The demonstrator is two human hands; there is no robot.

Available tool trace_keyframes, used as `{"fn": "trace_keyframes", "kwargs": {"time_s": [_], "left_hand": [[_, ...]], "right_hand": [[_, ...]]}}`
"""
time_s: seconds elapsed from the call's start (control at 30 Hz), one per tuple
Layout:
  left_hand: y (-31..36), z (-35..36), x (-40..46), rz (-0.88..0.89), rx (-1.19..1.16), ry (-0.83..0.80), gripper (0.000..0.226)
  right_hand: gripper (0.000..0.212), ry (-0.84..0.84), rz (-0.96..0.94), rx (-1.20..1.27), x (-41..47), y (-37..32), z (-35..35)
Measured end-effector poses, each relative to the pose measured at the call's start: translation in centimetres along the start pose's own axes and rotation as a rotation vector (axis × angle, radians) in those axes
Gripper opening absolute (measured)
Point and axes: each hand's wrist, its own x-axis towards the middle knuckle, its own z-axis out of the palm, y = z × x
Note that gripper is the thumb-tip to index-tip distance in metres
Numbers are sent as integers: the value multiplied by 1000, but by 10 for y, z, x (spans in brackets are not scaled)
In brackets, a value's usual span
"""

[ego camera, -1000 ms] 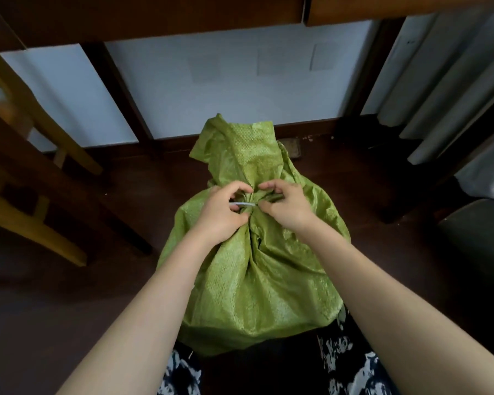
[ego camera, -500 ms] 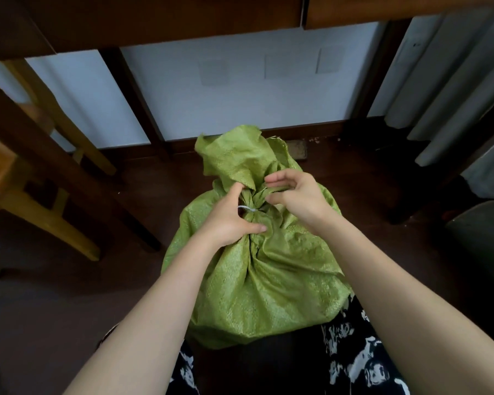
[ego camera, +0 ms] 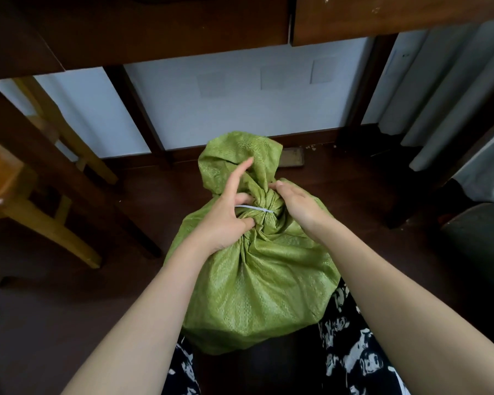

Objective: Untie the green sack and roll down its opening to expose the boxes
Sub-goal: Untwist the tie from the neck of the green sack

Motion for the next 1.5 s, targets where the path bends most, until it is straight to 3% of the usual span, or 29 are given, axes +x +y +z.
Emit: {"fn": "trace_keyframes", "kwargs": {"time_s": [0.13,0.3,0.4,0.5,0.57,0.67,0.77,0.83,0.9,0.97,1.03,1.2,1.5], "left_hand": [[2,0,-2,1,16,-55,90],[1,0,1,-69,91,12,72],[-1,3,4,-69,108,70,67],[-8,4,9,-86,104,141,63],[-10,3,12,-94,73,170,62],[-8,5,12,-92,21,177,58],[-8,5,7,-100,-41,167,58],[-9,2,2,-104,-202,128,55],[-8,0,-1,-117,-298,116,33],[-7,-1,-1,-120,-178,154,7],[-12,0,3,-71,-14,200,23],[-22,4,12,86,261,392,20],[-20,8,9,211,251,487,24]], "right_hand": [[42,-67,106,-9,5,-1,1],[43,-113,138,34,4,2,0],[28,141,-81,-221,2,1,-7],[12,462,-451,-400,-8,-8,-13],[12,329,-585,-325,-15,-16,-12],[26,75,-563,-376,-22,-12,1],[26,164,-534,-324,-20,-3,14],[24,204,-534,-307,-17,1,19],[21,213,-537,-304,-15,4,21],[17,220,-525,-309,-15,7,24],[15,233,-509,-328,-14,10,28],[11,228,-530,-428,-10,14,34],[10,228,-577,-532,-6,8,35]]}}
